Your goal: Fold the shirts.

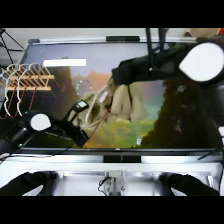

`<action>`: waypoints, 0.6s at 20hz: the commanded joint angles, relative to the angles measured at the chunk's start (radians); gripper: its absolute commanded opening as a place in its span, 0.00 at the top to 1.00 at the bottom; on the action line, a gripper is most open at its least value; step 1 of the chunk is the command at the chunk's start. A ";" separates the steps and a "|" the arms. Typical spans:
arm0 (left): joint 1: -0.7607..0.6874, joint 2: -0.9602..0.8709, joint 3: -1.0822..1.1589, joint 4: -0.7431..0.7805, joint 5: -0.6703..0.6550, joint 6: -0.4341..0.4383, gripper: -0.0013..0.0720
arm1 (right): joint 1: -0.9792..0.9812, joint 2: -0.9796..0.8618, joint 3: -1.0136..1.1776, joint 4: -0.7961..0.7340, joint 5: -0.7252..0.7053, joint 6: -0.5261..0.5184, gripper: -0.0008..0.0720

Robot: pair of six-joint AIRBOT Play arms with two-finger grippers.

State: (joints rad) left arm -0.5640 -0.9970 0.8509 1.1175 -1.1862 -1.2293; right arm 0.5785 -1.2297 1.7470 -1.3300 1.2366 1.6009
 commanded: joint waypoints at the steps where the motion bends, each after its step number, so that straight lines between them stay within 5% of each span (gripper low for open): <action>1: -0.048 -0.047 0.001 0.001 0.028 0.008 0.92 | 0.086 -0.007 0.001 -0.076 -0.016 0.006 0.90; 3: -0.037 -0.054 0.021 0.010 0.039 0.009 0.92 | 0.104 -0.010 0.000 -0.093 0.000 0.031 0.82; 4: -0.024 -0.053 0.037 0.016 0.041 0.010 0.92 | 0.104 -0.010 0.000 -0.097 0.011 0.050 0.40; 5: -0.008 -0.052 0.058 0.021 0.040 0.022 0.92 | 0.104 -0.007 0.000 -0.122 0.016 0.059 0.13; 9: 0.046 -0.053 0.119 0.037 -0.050 0.109 0.92 | 0.042 0.056 0.001 -0.336 0.008 0.146 0.13; 12: 0.054 -0.054 0.119 0.036 -0.099 0.185 0.92 | -0.188 0.082 0.001 -0.379 0.033 0.198 0.13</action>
State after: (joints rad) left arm -0.5240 -1.0489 0.9565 1.1492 -1.2308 -1.1221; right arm 0.5381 -1.1725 1.7473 -1.6295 1.2488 1.7378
